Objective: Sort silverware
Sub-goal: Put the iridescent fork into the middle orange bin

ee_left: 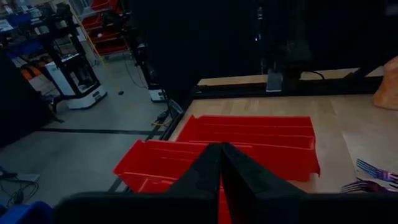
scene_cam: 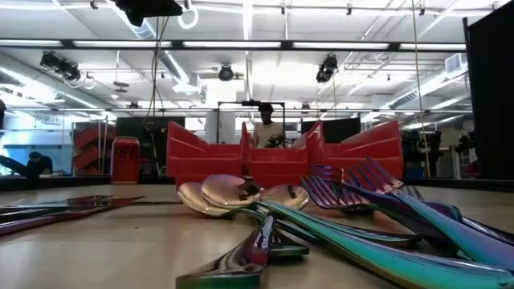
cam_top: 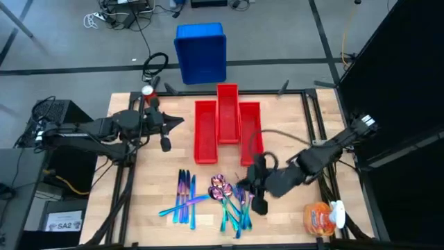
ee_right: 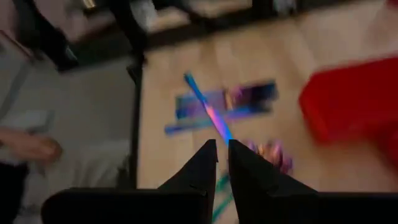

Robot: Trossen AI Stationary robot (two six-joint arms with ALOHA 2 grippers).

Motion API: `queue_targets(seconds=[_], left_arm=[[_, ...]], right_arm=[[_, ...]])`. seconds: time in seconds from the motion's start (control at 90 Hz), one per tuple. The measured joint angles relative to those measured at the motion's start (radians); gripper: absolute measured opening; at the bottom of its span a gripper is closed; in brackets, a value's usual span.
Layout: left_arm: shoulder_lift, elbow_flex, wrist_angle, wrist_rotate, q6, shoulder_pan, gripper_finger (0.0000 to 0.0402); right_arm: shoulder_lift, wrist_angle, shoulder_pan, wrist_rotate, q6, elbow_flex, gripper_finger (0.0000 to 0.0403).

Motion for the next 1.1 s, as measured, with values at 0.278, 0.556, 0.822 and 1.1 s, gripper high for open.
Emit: queue_targets(seconds=[0.278,0.556,0.822,1.1], left_arm=[[0.0,0.0,0.0,0.0,0.0,0.0,0.0],[0.0,0.0,0.0,0.0,0.0,0.0,0.0],[0.0,0.0,0.0,0.0,0.0,0.0,0.0],[0.0,0.0,0.0,0.0,0.0,0.0,0.0]], right_arm=[[0.19,-0.085,0.003,-0.007,0.113,0.0,0.0023],[0.321,-0.108,-0.034,-0.099,0.254,-0.001,0.0043],[0.33,-0.146,-0.015,-0.12,0.354,-0.001,0.0142],[0.33,-0.15,0.021,-0.121,0.547,-0.052,0.0251]])
